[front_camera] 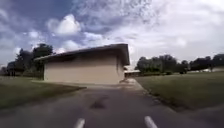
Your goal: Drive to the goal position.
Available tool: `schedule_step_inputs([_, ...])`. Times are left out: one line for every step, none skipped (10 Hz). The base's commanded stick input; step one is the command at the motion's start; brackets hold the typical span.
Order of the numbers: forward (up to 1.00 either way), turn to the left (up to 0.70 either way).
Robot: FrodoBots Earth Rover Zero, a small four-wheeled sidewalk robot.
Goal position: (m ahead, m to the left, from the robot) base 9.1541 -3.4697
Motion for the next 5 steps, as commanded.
schedule_step_inputs([0.69,0.03])
schedule_step_inputs([0.69,0.03])
schedule_step_inputs([0.69,0.03])
schedule_step_inputs([0.69,0.03])
schedule_step_inputs([0.69,0.03])
